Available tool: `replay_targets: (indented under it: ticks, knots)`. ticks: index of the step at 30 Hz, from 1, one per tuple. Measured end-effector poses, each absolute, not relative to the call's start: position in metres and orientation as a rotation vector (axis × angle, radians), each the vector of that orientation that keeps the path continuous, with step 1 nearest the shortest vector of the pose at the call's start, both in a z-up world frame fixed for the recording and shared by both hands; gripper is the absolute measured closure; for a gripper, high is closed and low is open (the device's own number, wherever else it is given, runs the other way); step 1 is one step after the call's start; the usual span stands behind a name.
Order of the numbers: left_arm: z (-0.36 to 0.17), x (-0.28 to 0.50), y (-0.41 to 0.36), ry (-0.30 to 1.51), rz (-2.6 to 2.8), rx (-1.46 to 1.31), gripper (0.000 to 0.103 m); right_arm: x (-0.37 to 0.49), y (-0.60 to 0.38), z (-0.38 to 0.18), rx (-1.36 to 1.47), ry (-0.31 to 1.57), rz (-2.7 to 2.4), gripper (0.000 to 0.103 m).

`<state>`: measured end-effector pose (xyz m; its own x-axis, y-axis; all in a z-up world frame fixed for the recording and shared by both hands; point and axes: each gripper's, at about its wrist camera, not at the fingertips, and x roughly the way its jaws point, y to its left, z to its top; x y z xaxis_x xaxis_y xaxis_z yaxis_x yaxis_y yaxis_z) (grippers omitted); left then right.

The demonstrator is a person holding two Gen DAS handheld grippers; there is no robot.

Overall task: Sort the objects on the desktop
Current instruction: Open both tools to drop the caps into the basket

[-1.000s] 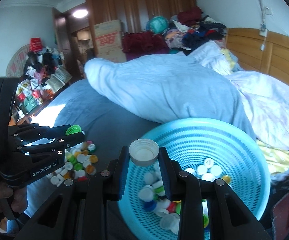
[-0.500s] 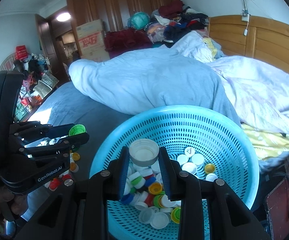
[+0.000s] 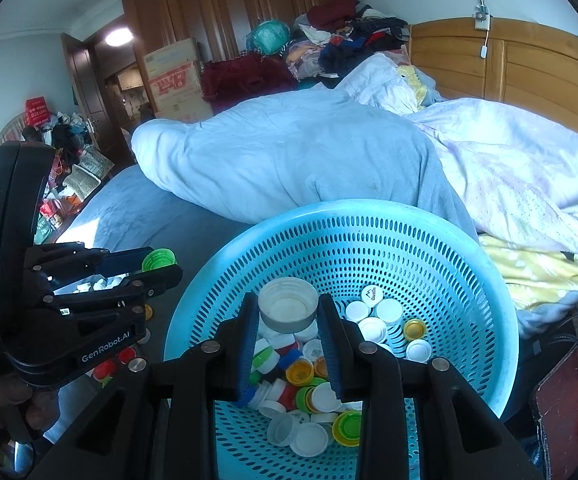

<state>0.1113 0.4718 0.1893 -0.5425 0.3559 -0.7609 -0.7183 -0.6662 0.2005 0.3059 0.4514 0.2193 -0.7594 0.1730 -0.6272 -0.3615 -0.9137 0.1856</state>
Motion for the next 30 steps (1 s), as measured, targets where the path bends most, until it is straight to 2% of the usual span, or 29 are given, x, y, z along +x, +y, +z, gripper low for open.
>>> replay_targets:
  ticks: [8, 9, 11, 12, 16, 21, 25, 30]
  knots:
    - [0.185, 0.114, 0.478, 0.686, 2.203, -0.932, 0.076, 0.305, 0.452, 0.217, -0.906, 0.429, 2.665, 0.07]
    - [0.185, 0.115, 0.479, 0.693, 2.2, -0.929, 0.073, 0.305, 0.451, 0.218, -0.903, 0.429, 2.663, 0.07]
    - [0.185, 0.118, 0.48, 0.703, 2.207, -0.91, 0.052, 0.306, 0.451, 0.219, -0.892, 0.43, 2.657, 0.066]
    - [0.186, 0.119, 0.48, 0.704, 2.215, -0.895, 0.049, 0.307, 0.451, 0.219, -0.886, 0.43, 2.655, 0.061]
    - [0.188, 0.119, 0.478, 0.693, 2.226, -0.883, 0.048, 0.309, 0.452, 0.221, -0.872, 0.43, 2.641, 0.052]
    - [0.19, 0.116, 0.474, 0.67, 2.238, -0.886, 0.045, 0.31, 0.451, 0.224, -0.853, 0.42, 2.635, 0.034]
    - [0.191, 0.108, 0.451, 0.617, 2.263, -0.883, 0.043, 0.31, 0.444, 0.228, -0.846, 0.42, 2.657, 0.033]
    - [0.174, 0.078, 0.374, 0.502, 2.381, -0.963, 0.04, 0.298, 0.418, 0.224, -0.897, 0.381, 2.714, 0.029]
